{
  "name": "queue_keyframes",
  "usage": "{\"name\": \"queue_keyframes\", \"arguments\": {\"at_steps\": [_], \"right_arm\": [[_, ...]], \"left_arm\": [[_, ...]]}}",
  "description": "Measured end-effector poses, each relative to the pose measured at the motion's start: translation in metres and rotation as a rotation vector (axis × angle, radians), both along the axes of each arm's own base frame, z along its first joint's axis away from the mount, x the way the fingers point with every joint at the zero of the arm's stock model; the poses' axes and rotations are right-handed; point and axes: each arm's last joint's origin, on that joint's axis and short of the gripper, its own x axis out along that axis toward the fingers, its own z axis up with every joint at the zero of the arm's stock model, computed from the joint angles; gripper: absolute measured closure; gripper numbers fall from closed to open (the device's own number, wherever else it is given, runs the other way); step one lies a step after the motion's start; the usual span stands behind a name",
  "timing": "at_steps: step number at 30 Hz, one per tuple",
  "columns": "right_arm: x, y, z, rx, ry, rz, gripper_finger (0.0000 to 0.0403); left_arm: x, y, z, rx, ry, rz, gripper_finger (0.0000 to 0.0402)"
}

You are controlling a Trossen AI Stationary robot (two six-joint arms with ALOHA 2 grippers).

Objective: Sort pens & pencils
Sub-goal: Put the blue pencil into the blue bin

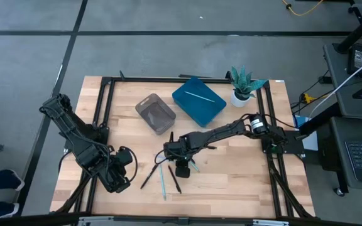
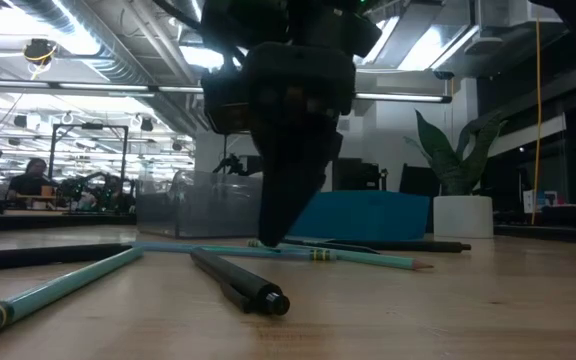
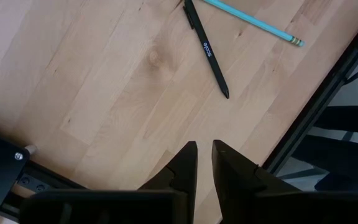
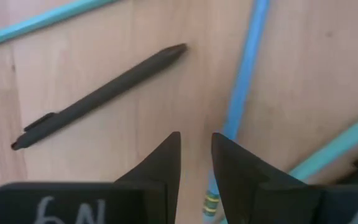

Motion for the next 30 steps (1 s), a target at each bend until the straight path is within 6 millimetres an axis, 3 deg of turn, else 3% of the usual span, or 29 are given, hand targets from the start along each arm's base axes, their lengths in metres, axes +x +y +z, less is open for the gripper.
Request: {"name": "queue_keyframes", "arguments": {"at_steps": [12, 23, 30], "right_arm": [[0.001, 0.0, -0.011, 0.022, 0.036, -0.001, 0.0311], [0.015, 0.005, 0.015, 0.031, -0.048, 0.045, 0.0311], [0.012, 0.003, 0.017, -0.007, -0.023, 0.062, 0.0311]], "left_arm": [[0.0, 0.0, 0.0, 0.0, 0.0, 0.0, 0.0358], [0.0, 0.0, 0.0, 0.011, -0.009, -0.001, 0.0358], [0.0, 0.0, 0.0, 0.011, -0.009, -0.002, 0.0358]]}}
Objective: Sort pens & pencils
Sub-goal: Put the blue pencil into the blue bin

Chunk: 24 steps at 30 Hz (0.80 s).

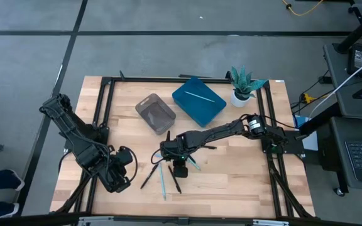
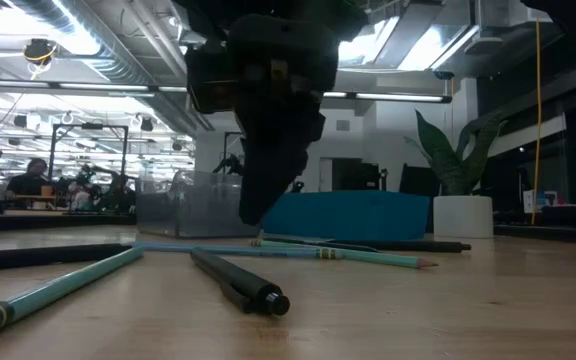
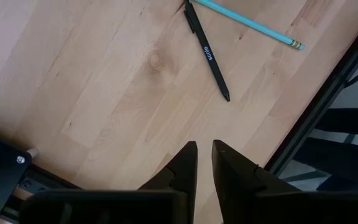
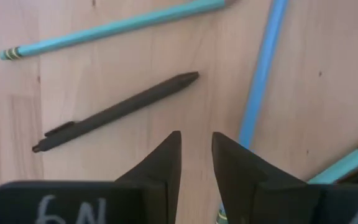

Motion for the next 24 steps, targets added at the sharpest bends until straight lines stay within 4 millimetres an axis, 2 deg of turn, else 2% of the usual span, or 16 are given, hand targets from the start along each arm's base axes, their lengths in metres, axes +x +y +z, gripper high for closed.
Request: {"name": "queue_keyframes", "arguments": {"at_steps": [13, 20, 24], "right_arm": [[-0.005, -0.003, -0.02, -0.036, 0.074, 0.01, 0.0311], [-0.004, -0.002, -0.021, 0.002, 0.078, -0.001, 0.0311], [-0.001, -0.001, -0.015, 0.023, 0.058, 0.008, 0.0311]], "left_arm": [[0.0, 0.0, 0.0, 0.0, 0.0, 0.0, 0.0358], [0.0, 0.0, 0.0, 0.001, -0.001, -0.001, 0.0358], [0.0, 0.0, 0.0, 0.004, -0.003, -0.004, 0.0358]]}}
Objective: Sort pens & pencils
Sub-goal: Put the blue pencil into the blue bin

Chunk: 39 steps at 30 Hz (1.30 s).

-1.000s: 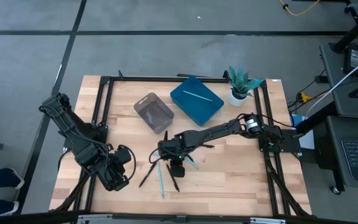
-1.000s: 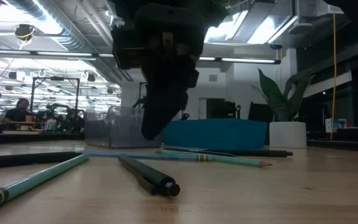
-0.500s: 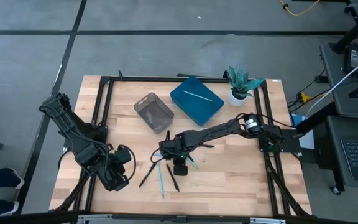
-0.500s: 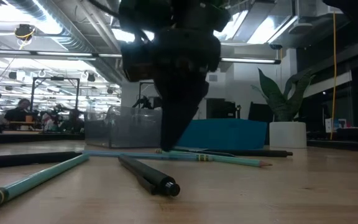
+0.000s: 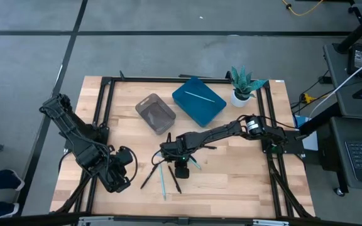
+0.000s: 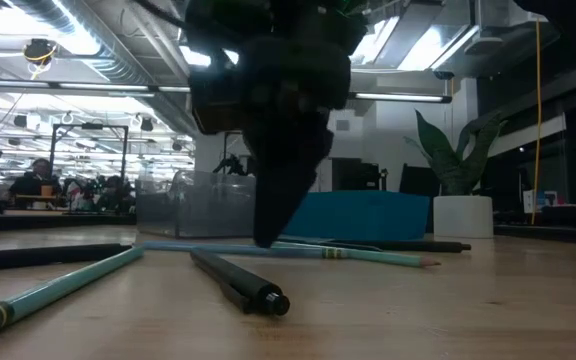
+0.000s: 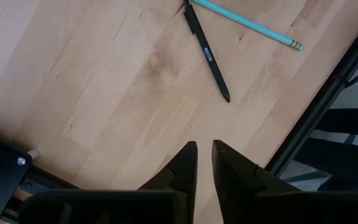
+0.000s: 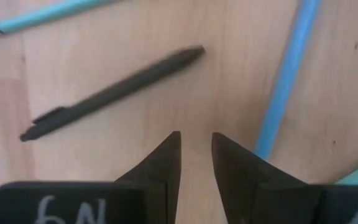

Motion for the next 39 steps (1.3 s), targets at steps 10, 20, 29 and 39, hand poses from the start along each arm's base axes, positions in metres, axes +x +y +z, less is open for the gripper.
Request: {"name": "queue_keyframes", "arguments": {"at_steps": [10, 20, 29, 39], "right_arm": [[0.003, -0.004, 0.009, -0.033, -0.016, 0.028, 0.0311], [0.002, -0.018, 0.008, -0.047, 0.019, 0.022, 0.031], [0.003, -0.025, 0.008, -0.049, 0.017, 0.015, 0.031], [0.003, -0.027, 0.008, -0.06, 0.015, 0.012, 0.0311]], "left_arm": [[0.0, 0.0, 0.0, 0.0, 0.0, 0.0, 0.0358], [0.0, 0.0, 0.0, 0.0, -0.001, 0.001, 0.0358], [0.0, 0.0, 0.0, 0.0, 0.0, 0.001, 0.0358], [0.0, 0.0, 0.0, 0.0, 0.0, 0.002, 0.0358]]}}
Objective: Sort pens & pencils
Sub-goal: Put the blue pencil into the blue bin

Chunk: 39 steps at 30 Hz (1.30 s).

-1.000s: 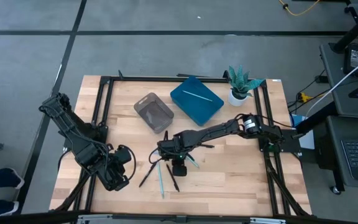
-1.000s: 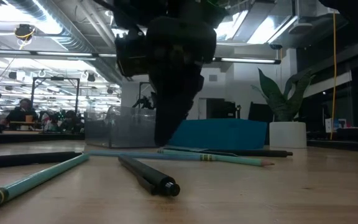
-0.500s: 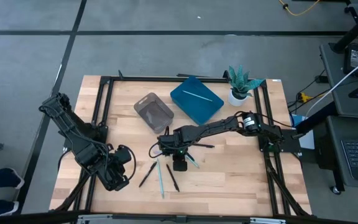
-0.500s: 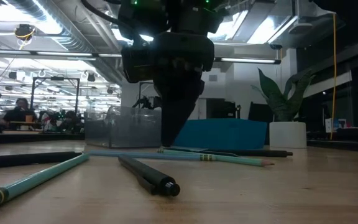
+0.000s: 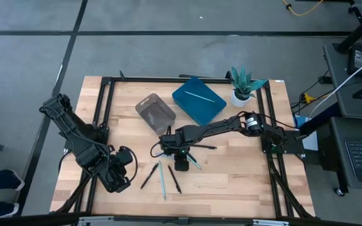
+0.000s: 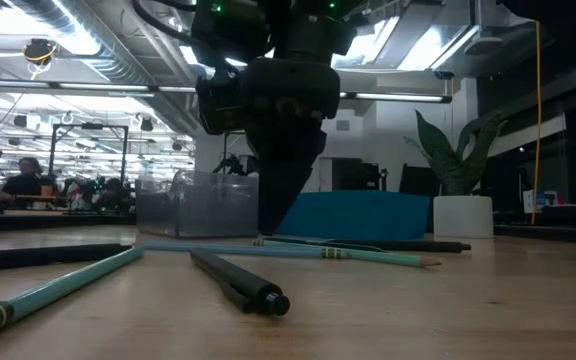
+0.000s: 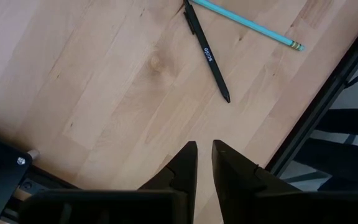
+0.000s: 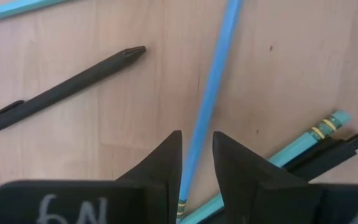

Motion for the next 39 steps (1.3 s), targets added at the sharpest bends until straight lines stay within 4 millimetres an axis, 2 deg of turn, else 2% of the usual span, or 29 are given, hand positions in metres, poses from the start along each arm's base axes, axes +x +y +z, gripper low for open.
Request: {"name": "queue_keyframes", "arguments": {"at_steps": [7, 14, 31, 39], "right_arm": [[0.0, 0.0, 0.0, 0.001, 0.001, -0.004, 0.0311], [0.001, 0.0, -0.016, -0.002, 0.042, -0.008, 0.0311], [0.002, 0.001, -0.018, 0.001, 0.044, -0.012, 0.0312], [0.002, 0.0, -0.019, -0.003, 0.044, -0.015, 0.0364]], "left_arm": [[0.0, 0.0, 0.0, -0.001, 0.0, 0.003, 0.0358], [0.0, 0.0, 0.0, -0.001, 0.0, 0.003, 0.0358], [0.0, 0.0, 0.0, 0.0, 0.0, -0.001, 0.0358], [0.0, 0.0, 0.0, 0.0, 0.0, -0.001, 0.0358]]}}
